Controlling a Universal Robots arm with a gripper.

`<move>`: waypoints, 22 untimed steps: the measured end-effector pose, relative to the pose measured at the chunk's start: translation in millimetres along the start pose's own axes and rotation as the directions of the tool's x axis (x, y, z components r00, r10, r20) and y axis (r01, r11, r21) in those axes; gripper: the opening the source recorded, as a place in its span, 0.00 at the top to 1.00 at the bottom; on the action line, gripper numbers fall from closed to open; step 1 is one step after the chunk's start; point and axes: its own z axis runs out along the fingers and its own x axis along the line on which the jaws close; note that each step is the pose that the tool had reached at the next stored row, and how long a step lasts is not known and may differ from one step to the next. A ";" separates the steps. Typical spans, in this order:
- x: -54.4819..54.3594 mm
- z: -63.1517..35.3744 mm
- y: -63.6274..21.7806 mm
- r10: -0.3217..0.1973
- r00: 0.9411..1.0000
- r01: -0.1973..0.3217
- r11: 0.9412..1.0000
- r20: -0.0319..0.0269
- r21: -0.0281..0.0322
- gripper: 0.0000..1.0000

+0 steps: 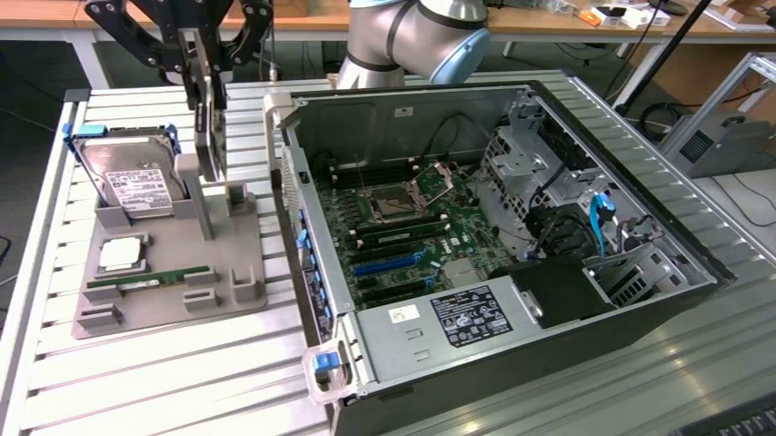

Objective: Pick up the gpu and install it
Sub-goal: 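Pick up the gpu and move the gpu toward the slot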

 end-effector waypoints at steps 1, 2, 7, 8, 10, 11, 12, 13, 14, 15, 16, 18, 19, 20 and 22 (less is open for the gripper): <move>0.0 -0.6 0.0 0.000 1.000 0.000 1.000 0.000 0.000 0.73; 0.0 -1.0 0.0 0.000 1.000 0.000 1.000 0.000 0.000 0.73; -0.1 -3.1 0.0 0.000 1.000 0.000 1.000 0.000 0.000 0.73; -0.1 -3.5 -0.1 0.000 1.000 0.000 1.000 0.000 0.000 0.73; -0.1 -4.5 -0.1 0.000 1.000 0.000 1.000 0.000 0.000 0.73; -0.1 -4.9 -0.1 0.000 1.000 0.000 1.000 0.000 0.000 0.73; -0.2 -5.3 -0.1 0.000 1.000 0.000 1.000 0.000 0.000 0.73; -0.2 -5.6 -0.1 0.000 1.000 0.000 1.000 0.000 0.000 0.73; -0.2 -6.0 -0.1 0.000 1.000 0.000 1.000 0.000 0.000 0.73; -0.2 -6.3 -0.1 0.000 1.000 0.000 1.000 0.000 0.000 0.73; -0.2 -6.6 -0.1 0.000 1.000 0.000 1.000 0.000 0.000 0.73; -0.2 -7.4 -0.1 0.000 1.000 0.000 1.000 0.000 0.000 0.73; -0.2 -7.7 -0.1 0.000 1.000 0.000 1.000 0.000 0.000 0.73; -0.2 -8.0 -0.1 0.000 1.000 0.000 1.000 0.000 0.000 0.73; -0.3 -8.6 -0.1 0.000 1.000 0.000 1.000 0.000 0.000 0.73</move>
